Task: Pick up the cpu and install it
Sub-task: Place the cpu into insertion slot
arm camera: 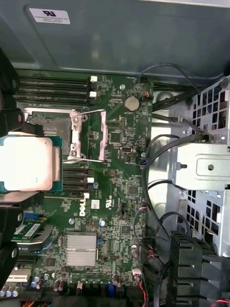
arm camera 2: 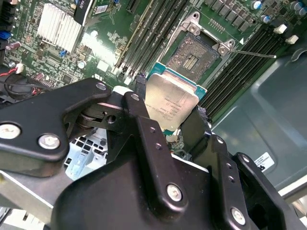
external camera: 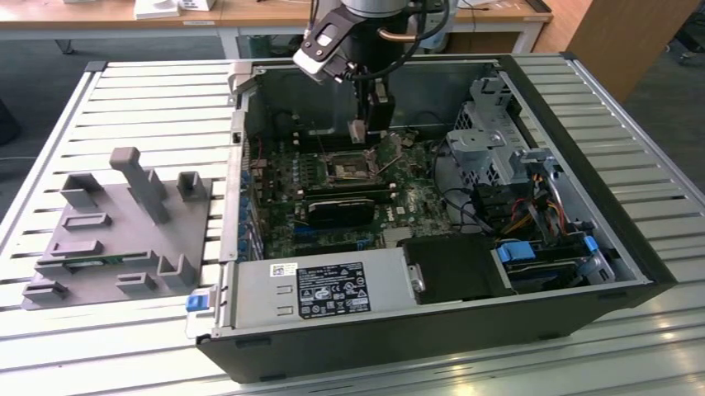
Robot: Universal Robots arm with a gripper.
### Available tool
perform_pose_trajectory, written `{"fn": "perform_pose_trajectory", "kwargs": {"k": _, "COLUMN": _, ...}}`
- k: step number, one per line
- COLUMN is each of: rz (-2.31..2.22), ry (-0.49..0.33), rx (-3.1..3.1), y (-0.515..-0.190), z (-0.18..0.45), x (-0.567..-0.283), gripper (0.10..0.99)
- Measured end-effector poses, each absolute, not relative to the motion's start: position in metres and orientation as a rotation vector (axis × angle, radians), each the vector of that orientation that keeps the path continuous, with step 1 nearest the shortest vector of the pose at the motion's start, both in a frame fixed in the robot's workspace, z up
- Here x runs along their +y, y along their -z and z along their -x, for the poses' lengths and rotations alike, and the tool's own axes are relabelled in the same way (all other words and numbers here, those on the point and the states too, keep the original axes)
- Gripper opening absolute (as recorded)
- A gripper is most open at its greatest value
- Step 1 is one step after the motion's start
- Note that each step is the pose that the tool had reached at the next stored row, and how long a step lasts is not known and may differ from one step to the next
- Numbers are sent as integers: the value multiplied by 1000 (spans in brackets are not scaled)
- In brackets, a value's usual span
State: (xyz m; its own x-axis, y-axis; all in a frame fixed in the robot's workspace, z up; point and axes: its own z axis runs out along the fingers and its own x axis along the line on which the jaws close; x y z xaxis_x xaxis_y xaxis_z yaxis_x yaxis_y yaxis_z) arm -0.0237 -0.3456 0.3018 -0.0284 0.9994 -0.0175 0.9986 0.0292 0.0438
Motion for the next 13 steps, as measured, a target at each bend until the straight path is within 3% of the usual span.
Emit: {"fn": "perform_pose_trajectory", "kwargs": {"k": 13, "rz": -2159, "ry": -29, "rx": 2222, "y": -297, "z": 24, "x": -346, "gripper": 541}}
